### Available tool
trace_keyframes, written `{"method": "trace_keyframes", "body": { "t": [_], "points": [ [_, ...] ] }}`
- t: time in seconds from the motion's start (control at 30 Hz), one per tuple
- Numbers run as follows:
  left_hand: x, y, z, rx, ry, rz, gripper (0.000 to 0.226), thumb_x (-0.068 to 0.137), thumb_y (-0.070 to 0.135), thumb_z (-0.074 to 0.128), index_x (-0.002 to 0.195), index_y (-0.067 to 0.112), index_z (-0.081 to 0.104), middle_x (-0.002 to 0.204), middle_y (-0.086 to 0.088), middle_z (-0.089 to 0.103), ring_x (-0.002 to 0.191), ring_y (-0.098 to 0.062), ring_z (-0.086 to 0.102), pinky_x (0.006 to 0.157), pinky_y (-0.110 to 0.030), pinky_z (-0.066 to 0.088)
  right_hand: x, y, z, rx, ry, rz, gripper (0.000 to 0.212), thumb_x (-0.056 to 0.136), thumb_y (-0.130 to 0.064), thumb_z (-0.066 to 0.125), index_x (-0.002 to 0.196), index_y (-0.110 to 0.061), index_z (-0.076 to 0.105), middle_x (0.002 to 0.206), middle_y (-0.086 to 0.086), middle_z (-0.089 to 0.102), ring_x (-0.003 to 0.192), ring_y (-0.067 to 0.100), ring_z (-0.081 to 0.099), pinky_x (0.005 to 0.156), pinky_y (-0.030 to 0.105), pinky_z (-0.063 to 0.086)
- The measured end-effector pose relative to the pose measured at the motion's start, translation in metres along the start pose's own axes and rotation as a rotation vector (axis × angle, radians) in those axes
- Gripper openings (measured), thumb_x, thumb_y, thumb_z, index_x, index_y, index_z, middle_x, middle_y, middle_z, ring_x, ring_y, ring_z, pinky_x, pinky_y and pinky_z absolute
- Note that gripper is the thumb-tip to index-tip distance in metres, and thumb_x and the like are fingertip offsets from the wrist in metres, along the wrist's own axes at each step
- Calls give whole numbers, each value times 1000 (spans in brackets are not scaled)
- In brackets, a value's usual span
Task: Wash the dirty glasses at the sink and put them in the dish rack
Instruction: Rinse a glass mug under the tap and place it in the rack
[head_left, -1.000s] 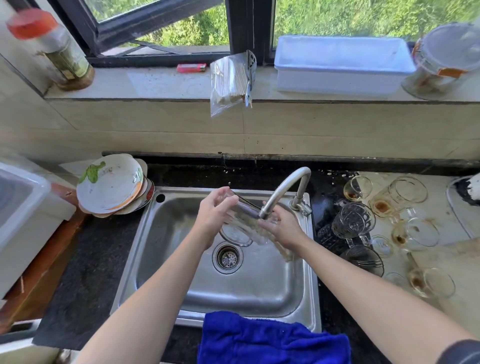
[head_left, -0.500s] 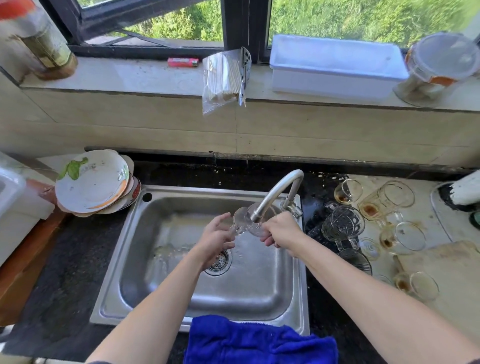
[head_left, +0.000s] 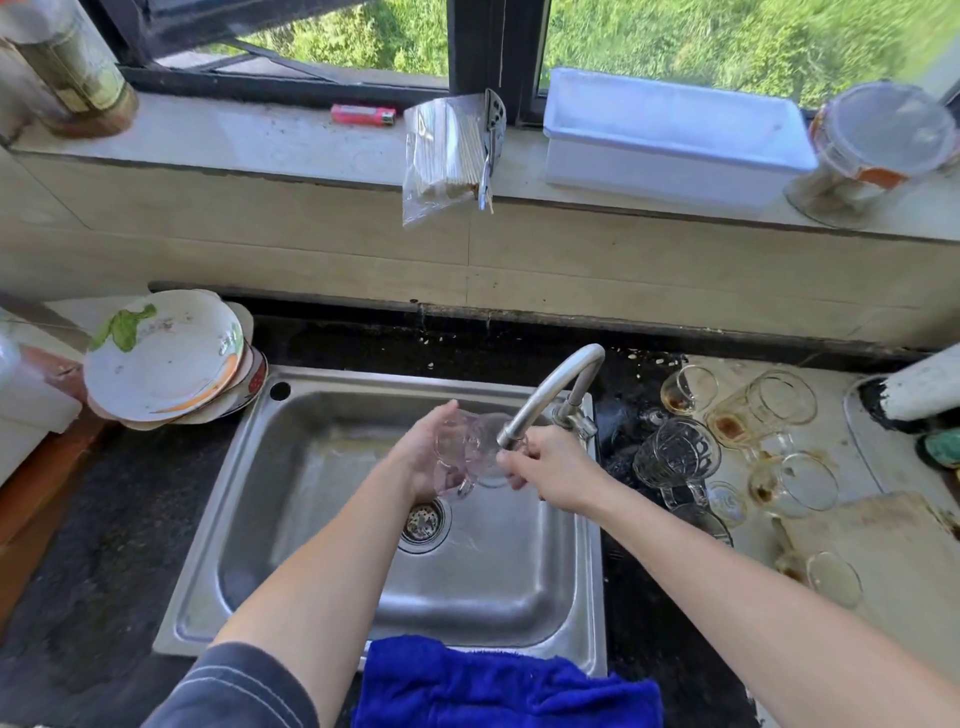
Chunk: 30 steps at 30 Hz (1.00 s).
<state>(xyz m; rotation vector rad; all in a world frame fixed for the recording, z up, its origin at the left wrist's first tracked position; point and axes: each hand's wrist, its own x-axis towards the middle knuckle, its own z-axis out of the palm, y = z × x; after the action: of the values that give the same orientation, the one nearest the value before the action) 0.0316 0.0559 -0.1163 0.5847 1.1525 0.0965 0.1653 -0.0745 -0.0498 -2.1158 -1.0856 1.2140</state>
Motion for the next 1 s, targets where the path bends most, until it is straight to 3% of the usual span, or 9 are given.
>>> {"method": "trace_keyframes", "body": {
  "t": [0.13, 0.2, 0.37, 0.5, 0.6, 0.67, 0.8, 0.9, 1.0],
  "points": [
    [3, 10, 2, -6, 98, 73, 40, 81, 52, 65, 94, 14, 65, 94, -7, 65, 63, -19, 59, 52, -25, 41, -23, 23, -2, -502, 501, -496, 20, 85, -26, 60, 99, -15, 68, 97, -4, 64, 94, 15, 59, 75, 31, 53],
    [4, 13, 9, 32, 92, 114, 33, 86, 46, 63, 92, 13, 64, 90, -7, 64, 61, -19, 59, 55, -27, 44, -20, 28, 7, -692, 407, -649, 36, 74, -17, 67, 109, -9, 67, 105, 3, 65, 106, 20, 55, 80, 35, 56],
    [-1, 22, 19, 107, 76, 111, 34, 85, 40, 66, 100, 10, 64, 78, -4, 68, 49, -17, 61, 51, -24, 45, 4, 9, 19, -856, 88, -464, 54, 89, -15, 52, 141, -9, 43, 135, 12, 54, 125, 28, 46, 90, 40, 47],
    [2, 24, -3, 140, 183, 109, 33, 84, 45, 67, 89, 12, 63, 95, -6, 63, 61, -19, 56, 54, -26, 41, 1, 20, 21, -794, 88, -642, 55, 83, -8, 56, 138, -11, 51, 133, 8, 59, 114, 29, 59, 80, 41, 57],
    [3, 17, 2, 165, 94, 30, 37, 82, 49, 67, 87, 12, 65, 78, -5, 69, 57, -17, 60, 55, -25, 42, 10, 7, 33, -836, 128, -489, 51, 88, -12, 50, 139, -8, 46, 130, 13, 59, 110, 36, 59, 82, 43, 53],
    [-2, 21, -3, 193, 94, 3, 34, 84, 48, 64, 79, 14, 64, 65, -2, 66, 51, -14, 57, 53, -24, 39, 6, 8, 32, -751, 121, -571, 49, 85, -6, 48, 134, -5, 51, 121, 16, 65, 108, 36, 63, 82, 43, 55],
    [-5, 21, -14, 290, 187, -11, 29, 84, 45, 66, 85, 17, 62, 95, -5, 62, 82, -22, 63, 73, -31, 48, 1, 31, 34, -758, 107, -809, 50, 78, -7, 37, 116, -12, 69, 117, 6, 70, 112, 22, 64, 88, 36, 57],
    [-11, 16, -4, 354, 115, -50, 29, 85, 44, 65, 84, 16, 60, 80, -5, 63, 56, -18, 60, 55, -24, 45, 11, 22, 43, -810, 94, -703, 42, 83, -13, 36, 110, -10, 68, 110, 7, 69, 105, 27, 64, 73, 40, 57],
    [-16, 24, -10, 432, 99, -36, 30, 85, 44, 65, 92, 15, 62, 96, -6, 62, 61, -19, 61, 52, -26, 48, 9, 32, 41, -793, 132, -907, 34, 81, -3, 57, 112, -11, 67, 112, 5, 70, 111, 23, 63, 76, 33, 55]
  ]
}}
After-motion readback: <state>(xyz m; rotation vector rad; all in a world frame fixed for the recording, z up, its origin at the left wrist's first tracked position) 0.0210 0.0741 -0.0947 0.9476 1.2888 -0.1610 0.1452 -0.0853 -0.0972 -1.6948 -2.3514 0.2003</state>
